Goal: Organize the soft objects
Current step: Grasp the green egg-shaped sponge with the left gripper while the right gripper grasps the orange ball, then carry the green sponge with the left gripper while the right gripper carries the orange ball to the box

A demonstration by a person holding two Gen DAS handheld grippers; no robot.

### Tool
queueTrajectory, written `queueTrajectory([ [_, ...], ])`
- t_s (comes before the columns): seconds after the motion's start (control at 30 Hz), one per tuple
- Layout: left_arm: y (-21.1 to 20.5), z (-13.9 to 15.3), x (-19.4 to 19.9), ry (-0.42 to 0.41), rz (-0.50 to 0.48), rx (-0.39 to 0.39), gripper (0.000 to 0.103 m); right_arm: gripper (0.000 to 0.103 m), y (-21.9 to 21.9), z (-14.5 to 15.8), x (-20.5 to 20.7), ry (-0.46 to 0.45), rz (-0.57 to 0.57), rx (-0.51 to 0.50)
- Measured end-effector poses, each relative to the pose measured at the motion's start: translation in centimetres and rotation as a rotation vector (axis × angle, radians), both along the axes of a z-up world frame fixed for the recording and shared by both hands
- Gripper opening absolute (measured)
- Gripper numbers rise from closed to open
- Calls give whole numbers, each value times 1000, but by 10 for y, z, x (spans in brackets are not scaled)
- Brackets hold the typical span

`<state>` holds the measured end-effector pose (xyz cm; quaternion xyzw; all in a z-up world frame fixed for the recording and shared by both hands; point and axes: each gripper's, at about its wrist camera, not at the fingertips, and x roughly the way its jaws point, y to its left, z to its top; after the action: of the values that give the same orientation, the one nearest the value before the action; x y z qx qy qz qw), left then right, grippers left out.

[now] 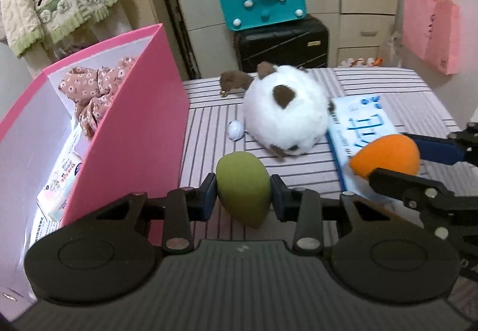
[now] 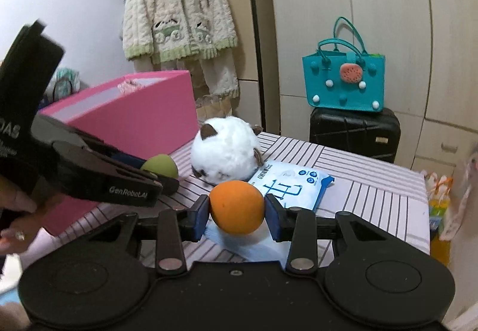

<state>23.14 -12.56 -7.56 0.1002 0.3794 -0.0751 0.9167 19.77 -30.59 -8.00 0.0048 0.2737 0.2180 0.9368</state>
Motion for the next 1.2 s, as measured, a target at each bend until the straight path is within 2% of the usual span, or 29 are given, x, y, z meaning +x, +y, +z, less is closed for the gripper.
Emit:
queueTrajectory([
  [0.13,4,13,-16,-6,-46,-53,37,45,0,5,-11,16,-27,41],
  [0.3,8,26,-41,-36,-98,-74,37,45,3,10,-24,36,-52,47],
  [0.43,25,36,-57,-5,-175,-151,37,45,10,14,-33,88,-45,27],
  [0.6,50,53,-75,17,-233,-182,37,45,12,23,-43,162,-34,43],
  [0.87,88,89,-94,55,-307,-258,37,45,17,51,-55,292,75,91],
  [1.03,109,107,-104,121,-355,-301,37,45,31,68,-61,361,146,91],
  [1.2,129,126,-116,129,-367,-293,37,45,51,89,-65,391,218,82],
])
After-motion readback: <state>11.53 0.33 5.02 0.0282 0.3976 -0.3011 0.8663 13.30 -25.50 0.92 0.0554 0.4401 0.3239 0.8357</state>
